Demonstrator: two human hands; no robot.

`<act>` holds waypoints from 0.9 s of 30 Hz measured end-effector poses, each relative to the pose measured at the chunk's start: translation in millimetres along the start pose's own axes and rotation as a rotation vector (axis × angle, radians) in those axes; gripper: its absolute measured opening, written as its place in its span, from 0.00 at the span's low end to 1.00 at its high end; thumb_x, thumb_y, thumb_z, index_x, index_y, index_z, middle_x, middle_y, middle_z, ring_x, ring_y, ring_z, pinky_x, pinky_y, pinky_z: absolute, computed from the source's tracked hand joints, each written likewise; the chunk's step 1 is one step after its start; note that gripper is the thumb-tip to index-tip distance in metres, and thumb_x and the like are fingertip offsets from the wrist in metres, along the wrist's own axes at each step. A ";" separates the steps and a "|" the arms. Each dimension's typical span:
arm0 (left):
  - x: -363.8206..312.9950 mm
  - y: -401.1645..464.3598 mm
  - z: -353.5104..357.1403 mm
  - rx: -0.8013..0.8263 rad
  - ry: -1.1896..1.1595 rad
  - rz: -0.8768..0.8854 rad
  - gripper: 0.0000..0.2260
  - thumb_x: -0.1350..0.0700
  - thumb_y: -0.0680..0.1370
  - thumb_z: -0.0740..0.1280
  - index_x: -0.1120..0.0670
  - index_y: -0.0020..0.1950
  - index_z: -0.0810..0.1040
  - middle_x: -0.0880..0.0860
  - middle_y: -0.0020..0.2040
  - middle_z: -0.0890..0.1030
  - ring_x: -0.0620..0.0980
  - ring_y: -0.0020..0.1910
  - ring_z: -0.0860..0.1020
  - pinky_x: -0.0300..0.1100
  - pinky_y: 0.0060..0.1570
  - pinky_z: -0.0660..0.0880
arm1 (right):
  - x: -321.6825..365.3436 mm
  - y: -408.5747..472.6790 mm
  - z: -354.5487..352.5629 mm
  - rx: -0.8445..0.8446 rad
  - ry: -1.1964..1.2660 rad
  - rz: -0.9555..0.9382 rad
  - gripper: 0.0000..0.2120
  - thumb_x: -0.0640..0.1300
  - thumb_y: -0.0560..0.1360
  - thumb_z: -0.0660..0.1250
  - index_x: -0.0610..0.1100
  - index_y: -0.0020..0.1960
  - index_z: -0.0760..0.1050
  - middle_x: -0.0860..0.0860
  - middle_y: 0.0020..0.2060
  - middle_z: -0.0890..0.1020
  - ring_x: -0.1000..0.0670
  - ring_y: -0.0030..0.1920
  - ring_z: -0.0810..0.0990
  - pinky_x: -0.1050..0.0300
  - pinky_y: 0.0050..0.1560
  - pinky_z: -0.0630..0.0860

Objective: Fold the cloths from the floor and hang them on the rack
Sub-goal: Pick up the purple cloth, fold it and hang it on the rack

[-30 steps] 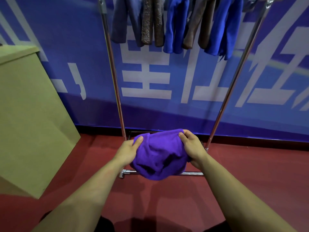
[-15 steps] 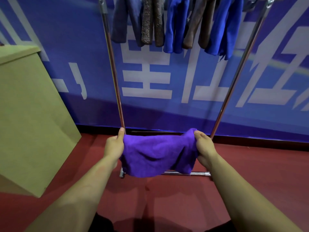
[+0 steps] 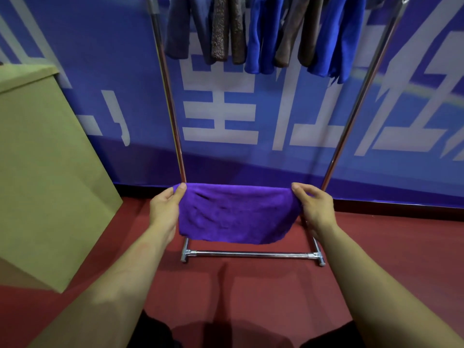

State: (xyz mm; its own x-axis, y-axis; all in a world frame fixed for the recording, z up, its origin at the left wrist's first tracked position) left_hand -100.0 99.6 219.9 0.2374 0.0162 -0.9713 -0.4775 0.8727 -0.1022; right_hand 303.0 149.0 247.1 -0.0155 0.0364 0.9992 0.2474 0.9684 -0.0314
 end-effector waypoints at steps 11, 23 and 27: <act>-13.7 -3.1 -11.1 -0.102 0.093 0.073 0.24 0.37 0.64 0.79 0.57 0.45 0.85 0.54 0.40 0.83 0.51 0.40 0.77 0.50 0.45 0.75 | 15.7 -1.2 -16.4 -0.124 -0.005 -0.084 0.08 0.48 0.75 0.75 0.44 0.49 0.86 0.53 0.43 0.87 0.63 0.41 0.82 0.64 0.52 0.78; -23.4 -9.7 -4.1 -0.082 0.002 0.133 0.22 0.37 0.65 0.79 0.55 0.41 0.83 0.56 0.40 0.79 0.51 0.40 0.74 0.49 0.45 0.72 | 23.8 -7.5 -23.7 -0.180 0.057 -0.115 0.06 0.50 0.72 0.77 0.48 0.45 0.86 0.56 0.35 0.86 0.56 0.37 0.80 0.51 0.46 0.77; -21.1 -11.5 -0.4 -0.050 0.018 0.097 0.25 0.35 0.62 0.79 0.54 0.44 0.84 0.56 0.41 0.83 0.52 0.42 0.78 0.53 0.49 0.75 | 26.5 -11.7 -21.3 -0.151 0.067 -0.136 0.07 0.49 0.73 0.76 0.47 0.48 0.85 0.53 0.41 0.87 0.59 0.40 0.82 0.57 0.48 0.77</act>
State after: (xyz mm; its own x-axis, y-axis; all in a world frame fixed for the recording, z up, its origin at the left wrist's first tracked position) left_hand -99.9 89.0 241.5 0.1732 0.0905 -0.9807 -0.5396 0.8417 -0.0176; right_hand 320.4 133.4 274.4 0.0041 -0.1134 0.9935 0.3895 0.9153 0.1029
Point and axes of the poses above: each hand's wrist, its own y-axis towards the middle knuckle, its own z-axis out of the palm, x = y × z, the point moved 10 cm from there along y, towards the middle knuckle
